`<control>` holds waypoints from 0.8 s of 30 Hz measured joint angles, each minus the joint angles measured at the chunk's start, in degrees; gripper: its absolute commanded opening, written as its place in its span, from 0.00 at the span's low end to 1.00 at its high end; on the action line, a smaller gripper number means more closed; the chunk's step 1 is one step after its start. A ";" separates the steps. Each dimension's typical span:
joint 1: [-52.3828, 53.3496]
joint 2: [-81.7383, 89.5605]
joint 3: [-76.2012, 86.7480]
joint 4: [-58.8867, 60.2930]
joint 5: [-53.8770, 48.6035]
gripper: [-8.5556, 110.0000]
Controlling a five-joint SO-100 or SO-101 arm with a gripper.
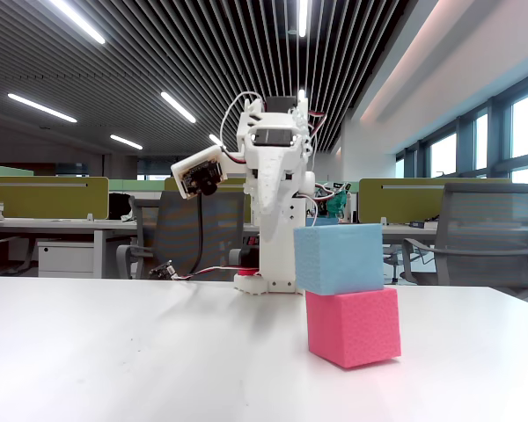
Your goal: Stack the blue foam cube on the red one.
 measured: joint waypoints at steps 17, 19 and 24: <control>0.00 0.26 3.34 -0.26 0.00 0.19; 0.00 0.26 3.34 -0.26 0.00 0.19; 0.00 0.26 3.34 -0.26 0.00 0.19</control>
